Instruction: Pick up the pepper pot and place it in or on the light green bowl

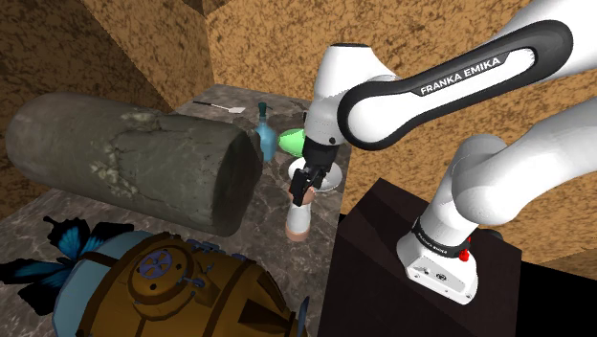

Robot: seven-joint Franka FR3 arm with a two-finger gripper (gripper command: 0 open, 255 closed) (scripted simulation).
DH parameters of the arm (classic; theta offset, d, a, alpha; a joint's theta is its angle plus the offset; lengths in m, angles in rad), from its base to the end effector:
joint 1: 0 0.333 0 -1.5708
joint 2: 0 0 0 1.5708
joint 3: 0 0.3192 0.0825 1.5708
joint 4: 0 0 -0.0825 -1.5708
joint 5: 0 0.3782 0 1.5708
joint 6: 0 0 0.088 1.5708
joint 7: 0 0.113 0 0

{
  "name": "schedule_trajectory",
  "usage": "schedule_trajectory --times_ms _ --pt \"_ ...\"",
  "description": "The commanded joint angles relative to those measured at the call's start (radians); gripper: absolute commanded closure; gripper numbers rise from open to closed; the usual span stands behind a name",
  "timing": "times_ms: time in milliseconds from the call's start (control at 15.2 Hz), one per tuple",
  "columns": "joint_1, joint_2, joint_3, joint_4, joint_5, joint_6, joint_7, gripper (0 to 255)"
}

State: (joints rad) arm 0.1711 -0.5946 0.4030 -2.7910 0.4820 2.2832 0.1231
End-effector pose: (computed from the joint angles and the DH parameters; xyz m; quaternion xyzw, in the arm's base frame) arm 0.2909 0.1877 0.3697 -0.9953 -0.0444 -0.0146 0.0847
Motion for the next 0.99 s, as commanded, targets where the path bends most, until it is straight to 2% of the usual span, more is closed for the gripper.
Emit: schedule_trajectory --times_ms 0,132,198,792,924 --pt "0.000 0.001 0.001 0.000 0.000 0.001 0.000 0" --pt "0.000 0.001 0.001 0.000 0.000 0.001 0.000 0" --pt "0.000 0.001 0.001 0.000 0.000 0.001 0.000 255" --pt "0.000 0.001 0.001 0.000 0.000 0.001 0.000 255" --pt "-0.003 -0.019 -0.006 0.015 -0.009 -0.034 0.006 255"
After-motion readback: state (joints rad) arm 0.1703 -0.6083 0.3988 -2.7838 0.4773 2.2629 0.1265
